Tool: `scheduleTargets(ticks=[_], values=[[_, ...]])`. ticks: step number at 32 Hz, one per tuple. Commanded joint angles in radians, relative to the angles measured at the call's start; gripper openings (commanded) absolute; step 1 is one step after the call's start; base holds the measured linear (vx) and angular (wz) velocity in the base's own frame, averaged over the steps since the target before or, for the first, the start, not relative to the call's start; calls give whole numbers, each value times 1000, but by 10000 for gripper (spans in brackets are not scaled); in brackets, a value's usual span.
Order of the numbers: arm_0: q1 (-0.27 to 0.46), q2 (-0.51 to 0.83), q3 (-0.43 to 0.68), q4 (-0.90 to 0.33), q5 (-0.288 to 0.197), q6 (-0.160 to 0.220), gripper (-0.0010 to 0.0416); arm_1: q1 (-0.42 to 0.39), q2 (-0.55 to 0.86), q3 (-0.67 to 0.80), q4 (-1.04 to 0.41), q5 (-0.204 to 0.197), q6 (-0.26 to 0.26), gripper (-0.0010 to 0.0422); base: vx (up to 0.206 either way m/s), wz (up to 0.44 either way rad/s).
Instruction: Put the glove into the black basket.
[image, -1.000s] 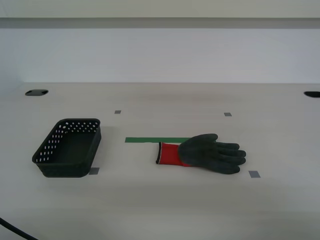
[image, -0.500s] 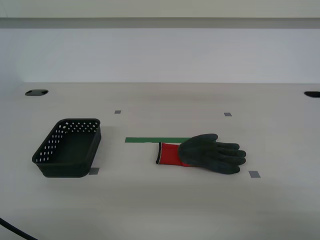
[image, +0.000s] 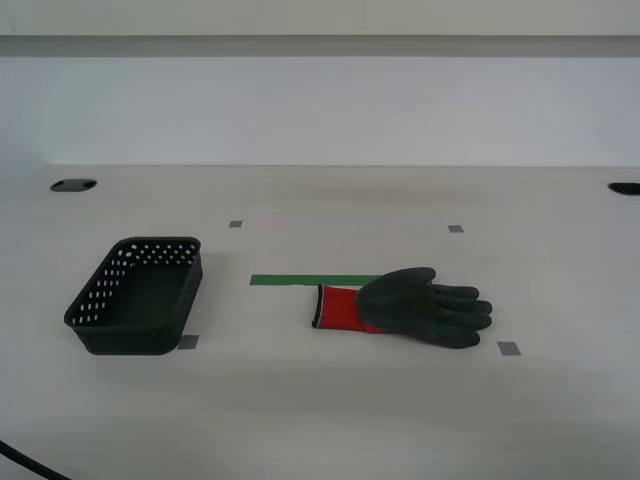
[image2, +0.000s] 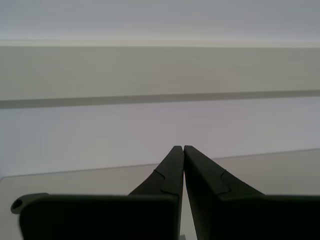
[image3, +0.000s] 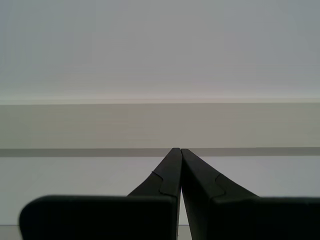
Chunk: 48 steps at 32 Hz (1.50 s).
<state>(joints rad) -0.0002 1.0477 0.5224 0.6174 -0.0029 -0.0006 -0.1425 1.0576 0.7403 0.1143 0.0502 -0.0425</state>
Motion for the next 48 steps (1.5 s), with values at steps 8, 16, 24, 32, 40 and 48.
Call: scheduleTargets(ticks=[8,16,24,32,40,48], values=[[0,0,1,3,0,0,1,-181,166,188,-317,3,87,-1,0,0],[0,0,1,2,0,0,1,-359,447,425,-475,3,100,-1,0,0],[0,0,1,2,0,0,1,-476,729,677,-589,93,134,-1,0,0],[0,0,1,1,0,0,0,-598,938,885,-653,202,167,-1,0,0],[0,0,1,0,0,0,1,-707,1161,1205,-789,234,187,-1,0,0],[0,0,1,0,0,0,1,-735,1492,1587,-1011,231,196,-1,0,0]])
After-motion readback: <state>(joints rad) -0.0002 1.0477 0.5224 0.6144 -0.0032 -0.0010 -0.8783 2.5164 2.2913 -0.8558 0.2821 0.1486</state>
